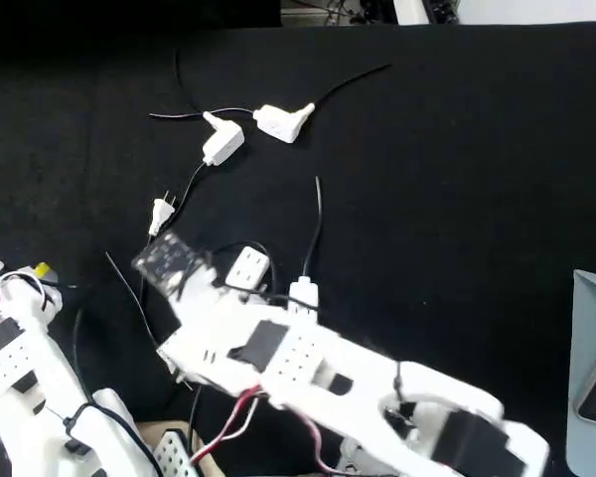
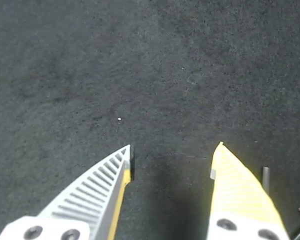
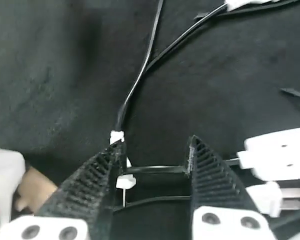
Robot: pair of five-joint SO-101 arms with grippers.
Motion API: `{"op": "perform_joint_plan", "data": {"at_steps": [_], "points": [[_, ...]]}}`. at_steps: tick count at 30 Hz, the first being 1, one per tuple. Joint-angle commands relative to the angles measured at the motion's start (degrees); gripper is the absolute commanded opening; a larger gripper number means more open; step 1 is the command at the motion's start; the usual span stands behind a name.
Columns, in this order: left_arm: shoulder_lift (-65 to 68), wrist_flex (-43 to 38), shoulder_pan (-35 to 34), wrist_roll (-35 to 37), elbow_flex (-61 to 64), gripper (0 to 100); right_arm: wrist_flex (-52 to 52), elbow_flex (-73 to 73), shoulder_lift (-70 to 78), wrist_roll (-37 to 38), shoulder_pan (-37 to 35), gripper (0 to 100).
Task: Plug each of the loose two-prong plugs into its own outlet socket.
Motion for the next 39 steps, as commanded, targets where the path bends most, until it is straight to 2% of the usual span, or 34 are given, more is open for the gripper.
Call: {"op": "perform_joint_plan", "data": {"at_steps": [1, 10, 16, 23, 26, 28, 32, 39], "points": [[-1.1, -0.7, -0.5, 0.5, -1.6, 26, -2.5, -4.2, 8.1, 0.4, -1.9, 19.1], [-1.1, -0.9, -0.1, 0.4, -1.5, 26, -2.5, -5.2, 10.3, 0.4, -6.2, 19.1], [-1.1, -0.9, 0.0, 0.4, -1.4, 26, -2.8, -5.7, 12.6, 0.4, -6.2, 19.1], [-1.0, -0.9, 0.0, 0.4, -1.4, 26, -4.6, -8.7, 21.8, 0.4, -6.1, 18.8], [-0.7, -1.0, 0.0, 0.3, -1.4, 26, -4.8, -8.9, 22.1, 0.8, -6.0, 9.7], [-0.7, -1.1, 0.0, 0.3, -1.4, 26, -4.9, -9.0, 21.3, 1.1, -5.9, 0.5], [-0.7, -1.1, 0.0, 0.3, -1.4, 26, -4.6, -7.1, 16.8, 1.5, -4.0, 1.1], [-0.6, -1.1, 0.0, 0.3, -1.4, 26, -4.5, -0.6, -0.2, 2.5, 4.7, 1.1]]}}
